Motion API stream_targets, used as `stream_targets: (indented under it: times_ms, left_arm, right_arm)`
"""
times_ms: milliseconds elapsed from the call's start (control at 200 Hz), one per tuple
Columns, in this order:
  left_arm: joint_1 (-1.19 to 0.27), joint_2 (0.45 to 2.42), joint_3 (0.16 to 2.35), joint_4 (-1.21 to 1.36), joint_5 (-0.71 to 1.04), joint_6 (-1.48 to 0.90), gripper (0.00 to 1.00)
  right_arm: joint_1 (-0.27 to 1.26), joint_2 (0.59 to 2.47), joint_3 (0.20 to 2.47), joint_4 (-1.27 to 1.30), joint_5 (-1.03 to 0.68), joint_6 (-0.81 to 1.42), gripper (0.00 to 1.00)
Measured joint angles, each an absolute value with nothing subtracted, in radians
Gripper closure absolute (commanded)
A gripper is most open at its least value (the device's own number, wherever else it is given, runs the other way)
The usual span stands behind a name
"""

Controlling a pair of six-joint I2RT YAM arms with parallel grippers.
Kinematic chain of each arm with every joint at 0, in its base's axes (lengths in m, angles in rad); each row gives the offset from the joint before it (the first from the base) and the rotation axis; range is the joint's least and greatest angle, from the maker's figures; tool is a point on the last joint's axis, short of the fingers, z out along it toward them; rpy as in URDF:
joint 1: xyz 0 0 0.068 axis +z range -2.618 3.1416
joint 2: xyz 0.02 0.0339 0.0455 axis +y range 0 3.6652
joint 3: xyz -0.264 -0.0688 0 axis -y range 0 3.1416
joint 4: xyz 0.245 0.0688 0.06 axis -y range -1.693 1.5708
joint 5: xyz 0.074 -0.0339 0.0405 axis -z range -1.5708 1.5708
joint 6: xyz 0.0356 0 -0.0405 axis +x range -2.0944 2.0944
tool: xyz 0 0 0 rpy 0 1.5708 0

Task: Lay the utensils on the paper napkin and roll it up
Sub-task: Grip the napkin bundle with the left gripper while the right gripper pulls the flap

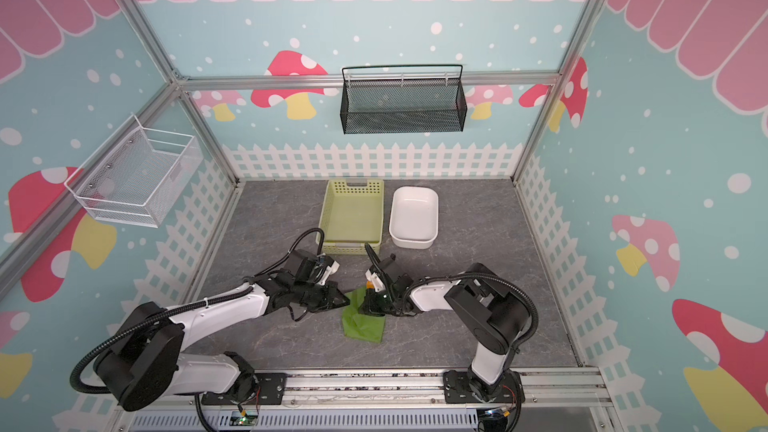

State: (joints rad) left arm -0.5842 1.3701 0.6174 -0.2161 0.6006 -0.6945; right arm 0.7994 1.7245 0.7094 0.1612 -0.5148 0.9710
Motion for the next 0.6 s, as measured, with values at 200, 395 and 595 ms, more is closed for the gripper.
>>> stream_targets:
  times_ms: [200, 395, 595]
  left_arm:
    - [-0.649, 1.436, 0.627, -0.155, 0.622, -0.758, 0.94]
    - [-0.664, 1.471, 0.626, -0.081, 0.624, -0.828, 0.94]
    - [-0.664, 1.47, 0.622, -0.065, 0.606, -0.843, 0.95]
  right_arm:
    - [0.799, 1.724, 0.709, 0.161, -0.514, 0.974, 1.0]
    - [0.801, 1.712, 0.705, 0.154, -0.503, 0.974, 1.0]
    - [0.8, 1.649, 0.669, 0.123, -0.48, 0.987, 1.0]
